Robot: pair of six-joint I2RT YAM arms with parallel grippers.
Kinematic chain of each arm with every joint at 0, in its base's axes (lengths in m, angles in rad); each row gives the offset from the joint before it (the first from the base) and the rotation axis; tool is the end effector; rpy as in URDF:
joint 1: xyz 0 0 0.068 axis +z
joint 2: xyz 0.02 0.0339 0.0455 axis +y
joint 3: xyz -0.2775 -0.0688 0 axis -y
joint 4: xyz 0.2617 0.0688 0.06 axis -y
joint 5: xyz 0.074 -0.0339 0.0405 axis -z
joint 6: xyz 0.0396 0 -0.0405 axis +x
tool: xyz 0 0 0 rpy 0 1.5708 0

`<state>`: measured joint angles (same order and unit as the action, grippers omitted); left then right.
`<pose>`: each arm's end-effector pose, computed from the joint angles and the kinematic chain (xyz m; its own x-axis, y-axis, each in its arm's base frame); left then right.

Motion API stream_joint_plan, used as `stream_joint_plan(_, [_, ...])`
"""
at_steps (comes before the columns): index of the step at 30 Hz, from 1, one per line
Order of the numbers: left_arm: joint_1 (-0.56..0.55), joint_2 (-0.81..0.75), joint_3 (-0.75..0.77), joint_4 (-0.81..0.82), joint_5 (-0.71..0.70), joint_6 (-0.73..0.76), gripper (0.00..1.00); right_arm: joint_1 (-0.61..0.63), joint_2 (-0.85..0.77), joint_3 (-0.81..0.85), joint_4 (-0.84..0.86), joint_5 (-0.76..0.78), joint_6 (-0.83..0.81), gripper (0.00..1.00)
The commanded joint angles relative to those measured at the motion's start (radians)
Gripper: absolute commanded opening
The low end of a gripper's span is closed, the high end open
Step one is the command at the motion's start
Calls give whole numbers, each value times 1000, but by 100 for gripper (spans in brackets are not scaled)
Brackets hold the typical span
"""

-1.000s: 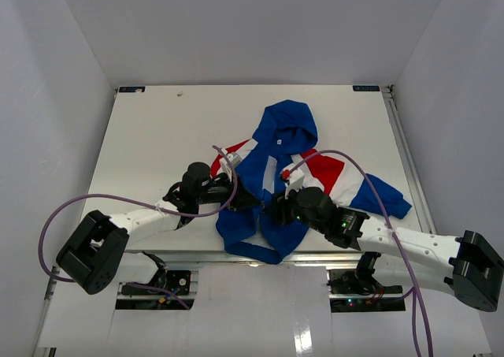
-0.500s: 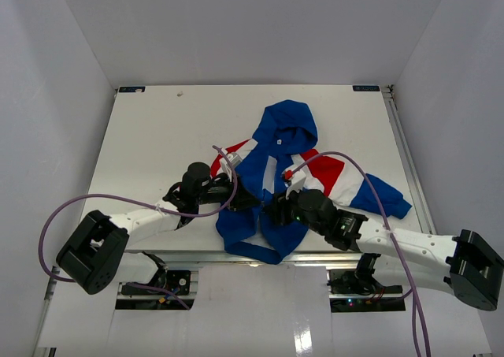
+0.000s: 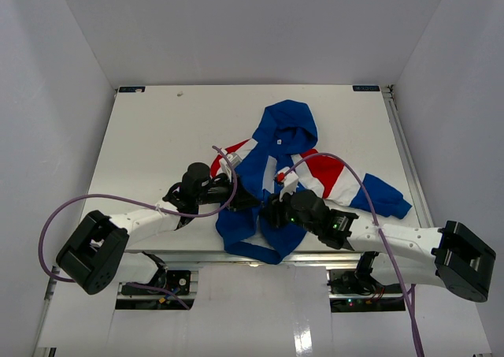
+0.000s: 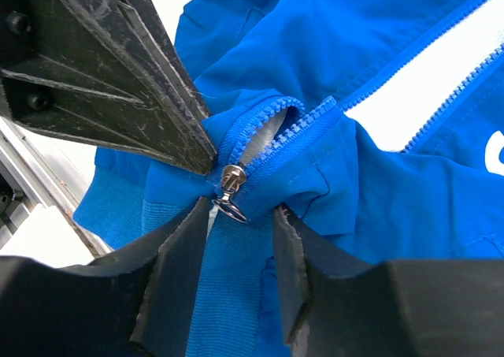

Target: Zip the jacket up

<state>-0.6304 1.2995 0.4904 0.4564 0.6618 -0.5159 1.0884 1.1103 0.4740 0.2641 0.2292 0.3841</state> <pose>0.2025 -0.1779 0.1965 -0.7019 0.0305 -0.7116 0.6721 0.3591 -0.6476 0.1229 0.2152 0.2139 -0.4429 -0.0591 -0.8946 -0.6456 0.7134 0.2725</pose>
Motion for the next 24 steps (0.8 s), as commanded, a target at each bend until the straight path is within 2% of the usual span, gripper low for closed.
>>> stream_joint_plan(1, [6, -31, -4, 18, -9, 8, 0, 7, 7, 11, 57, -2, 3, 40])
stream_joint_plan(6, [5, -29, -6, 16, -12, 10, 0, 8, 21, 17, 58, -21, 12, 35])
stream_joint_plan(16, [5, -28, -4, 19, -14, 11, 0, 10, 11, -11, 69, -18, 18, 36])
stream_joint_plan(18, [6, -29, -4, 19, -14, 12, 0, 10, 11, -14, 69, -20, 16, 32])
stream_joint_plan(22, [6, -28, -6, 19, -15, 14, 0, 10, 11, -15, 69, -13, 25, 13])
stream_joint_plan(24, [6, -29, -6, 15, -15, 18, 0, 10, 10, -16, 65, -11, 31, 9])
